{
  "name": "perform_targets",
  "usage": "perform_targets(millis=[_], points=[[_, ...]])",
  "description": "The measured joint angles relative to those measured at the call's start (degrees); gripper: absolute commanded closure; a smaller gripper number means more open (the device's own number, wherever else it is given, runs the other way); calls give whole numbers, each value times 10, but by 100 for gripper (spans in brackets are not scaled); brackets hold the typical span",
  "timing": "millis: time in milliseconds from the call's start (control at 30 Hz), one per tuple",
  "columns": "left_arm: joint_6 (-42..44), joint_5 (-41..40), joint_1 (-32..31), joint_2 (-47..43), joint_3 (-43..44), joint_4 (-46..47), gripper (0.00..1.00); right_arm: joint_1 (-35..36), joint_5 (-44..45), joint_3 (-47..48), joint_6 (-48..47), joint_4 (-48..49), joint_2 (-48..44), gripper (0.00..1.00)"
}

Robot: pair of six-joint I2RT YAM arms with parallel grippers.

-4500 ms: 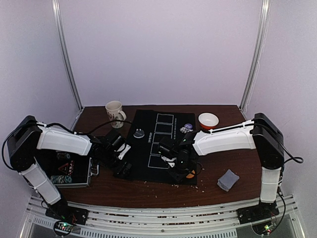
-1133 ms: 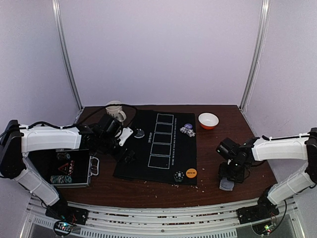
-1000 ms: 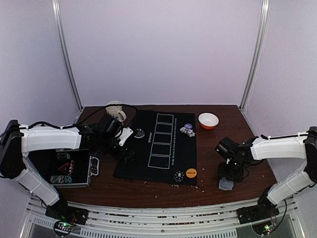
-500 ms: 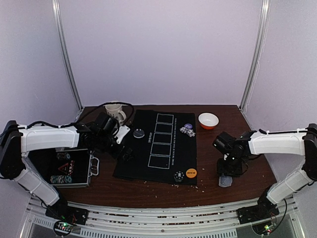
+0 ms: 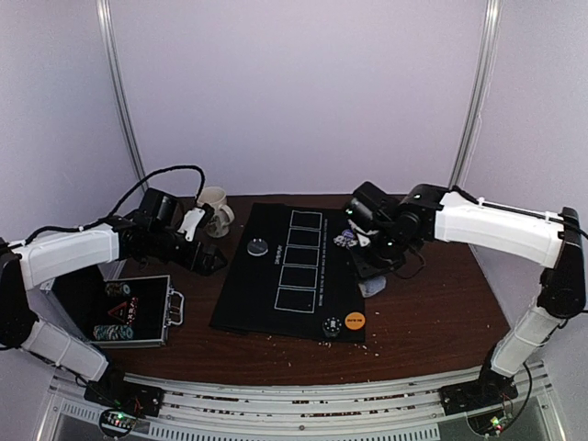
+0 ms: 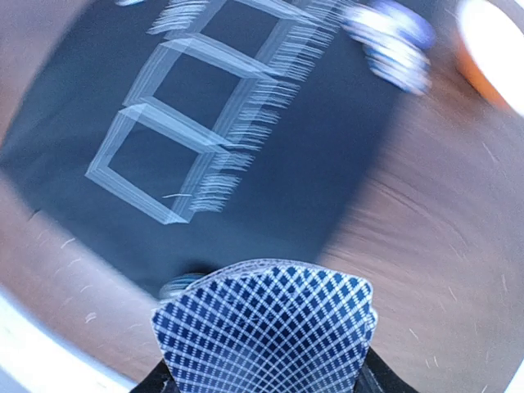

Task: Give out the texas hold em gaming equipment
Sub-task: Pick up the face-down deck piles from the center of the board, then place the face-down deck piles at the corner of the board.

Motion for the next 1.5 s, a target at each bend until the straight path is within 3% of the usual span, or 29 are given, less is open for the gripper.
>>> perform_targets(millis=[167, 367, 567, 767, 967, 1167, 1500], points=[[-9, 10, 28, -5, 0, -10, 2, 122, -29, 146, -89, -6, 137, 62], [-11, 16, 35, -16, 0, -20, 2, 219, -66, 288, -198, -36, 296, 61], [-11, 14, 41, -24, 0, -26, 2, 260, -91, 360, -277, -61, 395, 61], [-11, 14, 42, -26, 0, -27, 2, 265, -102, 362, -341, -60, 422, 58], [-9, 14, 43, -26, 0, -29, 2, 265, -97, 367, -374, -55, 436, 39], [3, 18, 44, -26, 2, -32, 2, 265, -82, 367, -391, -49, 440, 1], [37, 49, 37, -32, 39, -41, 2, 268, -73, 343, -385, -20, 395, 0]])
